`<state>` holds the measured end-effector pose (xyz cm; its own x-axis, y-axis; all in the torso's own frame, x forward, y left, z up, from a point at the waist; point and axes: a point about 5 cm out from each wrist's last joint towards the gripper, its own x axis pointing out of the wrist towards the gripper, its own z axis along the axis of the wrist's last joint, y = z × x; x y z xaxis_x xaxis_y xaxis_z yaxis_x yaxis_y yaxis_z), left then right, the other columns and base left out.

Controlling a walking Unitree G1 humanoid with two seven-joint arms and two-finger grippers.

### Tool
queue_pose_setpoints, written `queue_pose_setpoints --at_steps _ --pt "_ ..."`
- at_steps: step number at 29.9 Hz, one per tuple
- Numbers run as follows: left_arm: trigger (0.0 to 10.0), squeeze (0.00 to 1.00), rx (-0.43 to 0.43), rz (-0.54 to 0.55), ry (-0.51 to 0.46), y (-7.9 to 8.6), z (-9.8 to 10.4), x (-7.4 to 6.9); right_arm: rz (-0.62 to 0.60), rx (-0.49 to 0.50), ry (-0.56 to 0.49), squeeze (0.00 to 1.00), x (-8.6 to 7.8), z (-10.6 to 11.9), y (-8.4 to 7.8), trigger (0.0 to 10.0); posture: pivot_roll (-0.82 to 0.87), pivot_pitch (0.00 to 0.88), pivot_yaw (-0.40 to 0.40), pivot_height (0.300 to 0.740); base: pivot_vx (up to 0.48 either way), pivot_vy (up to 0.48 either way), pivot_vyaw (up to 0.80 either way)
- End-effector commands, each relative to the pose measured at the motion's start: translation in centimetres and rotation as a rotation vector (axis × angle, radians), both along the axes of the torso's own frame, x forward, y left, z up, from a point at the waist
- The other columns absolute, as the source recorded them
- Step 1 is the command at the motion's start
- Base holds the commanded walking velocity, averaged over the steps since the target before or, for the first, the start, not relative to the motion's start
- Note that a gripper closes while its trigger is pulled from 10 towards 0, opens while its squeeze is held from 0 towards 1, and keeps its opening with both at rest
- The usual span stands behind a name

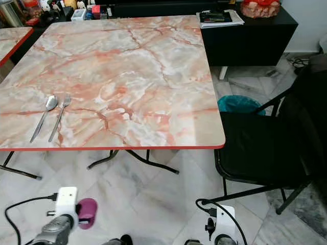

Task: Setting the table

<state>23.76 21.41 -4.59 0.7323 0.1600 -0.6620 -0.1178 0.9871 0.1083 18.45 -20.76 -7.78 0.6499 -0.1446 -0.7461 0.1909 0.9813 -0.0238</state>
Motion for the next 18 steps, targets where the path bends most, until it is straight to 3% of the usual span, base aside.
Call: queue_pose_setpoints --at_steps 1,6,12,18 --pt "10.0 0.00 0.000 0.042 0.010 0.0 -0.4 -0.6 0.003 -0.001 0.022 0.00 -0.5 -0.3 0.0 10.0 -0.06 0.149 0.055 0.740 0.000 0.000 0.00" --pt "10.0 0.00 -0.030 0.065 0.021 -0.4 -0.7 -0.8 0.010 -0.006 0.030 0.00 -0.5 -0.3 0.0 10.0 -0.07 0.159 0.050 0.740 0.000 0.000 0.00" --pt "10.0 0.00 -0.035 0.077 0.016 -0.5 -0.8 -0.9 -0.004 -0.004 0.023 0.00 -0.5 -0.3 -0.1 10.0 -0.07 0.172 0.050 0.740 0.000 0.429 0.00" --pt "10.0 0.00 -0.009 0.124 0.030 0.7 -0.8 -1.3 -0.004 -0.006 0.019 0.00 -0.4 -0.2 -0.1 10.0 -0.06 0.181 0.049 0.740 0.000 0.480 0.00"
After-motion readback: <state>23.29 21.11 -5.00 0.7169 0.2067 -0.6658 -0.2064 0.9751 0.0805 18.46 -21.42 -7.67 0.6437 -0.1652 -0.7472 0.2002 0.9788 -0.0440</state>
